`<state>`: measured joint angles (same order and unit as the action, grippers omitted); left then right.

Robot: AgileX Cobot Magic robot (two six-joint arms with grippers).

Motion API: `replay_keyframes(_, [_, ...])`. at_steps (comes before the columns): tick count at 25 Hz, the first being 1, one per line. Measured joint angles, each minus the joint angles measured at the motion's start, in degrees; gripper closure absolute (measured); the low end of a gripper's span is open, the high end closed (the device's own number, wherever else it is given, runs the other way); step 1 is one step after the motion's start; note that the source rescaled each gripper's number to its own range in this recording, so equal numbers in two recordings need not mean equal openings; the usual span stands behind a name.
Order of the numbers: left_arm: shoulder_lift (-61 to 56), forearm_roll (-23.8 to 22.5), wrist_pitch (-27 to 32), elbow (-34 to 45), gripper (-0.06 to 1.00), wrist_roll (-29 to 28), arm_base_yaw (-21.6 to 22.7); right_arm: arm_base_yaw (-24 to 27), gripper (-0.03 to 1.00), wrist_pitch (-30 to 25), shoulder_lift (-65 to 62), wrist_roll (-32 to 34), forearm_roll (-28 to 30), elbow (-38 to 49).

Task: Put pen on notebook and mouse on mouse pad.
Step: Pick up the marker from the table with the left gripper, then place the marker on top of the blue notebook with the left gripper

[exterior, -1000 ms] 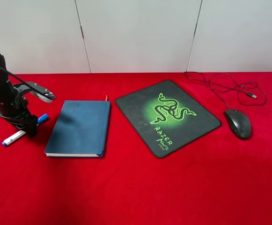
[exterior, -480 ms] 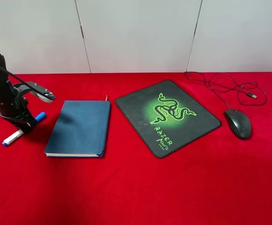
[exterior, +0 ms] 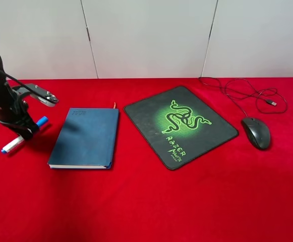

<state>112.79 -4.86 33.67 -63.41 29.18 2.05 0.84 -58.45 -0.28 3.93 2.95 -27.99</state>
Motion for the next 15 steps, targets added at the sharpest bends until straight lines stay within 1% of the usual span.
replay_keyframes(4, [-3.40, 0.00, 1.77, -0.17, 0.94, -1.70, 0.00, 0.00, -0.03, 0.00, 0.00, 0.00, 0.00, 0.00])
replay_keyframes(6, [-5.14, -0.05, 3.19, -0.17, 0.94, -3.47, 0.00, 0.00, -0.03, 0.00, 0.00, 0.00, 0.00, 0.00])
replay_keyframes(11, [-9.51, -0.05, 7.91, -0.17, 0.94, -9.11, -0.49, 0.00, -0.03, 0.00, 0.00, 0.00, 0.00, 0.00])
replay_keyframes(15, [-11.66, -0.05, 12.10, -0.17, 0.94, -14.47, -2.77, 0.00, -0.03, 0.00, 0.00, 0.00, 0.00, 0.00])
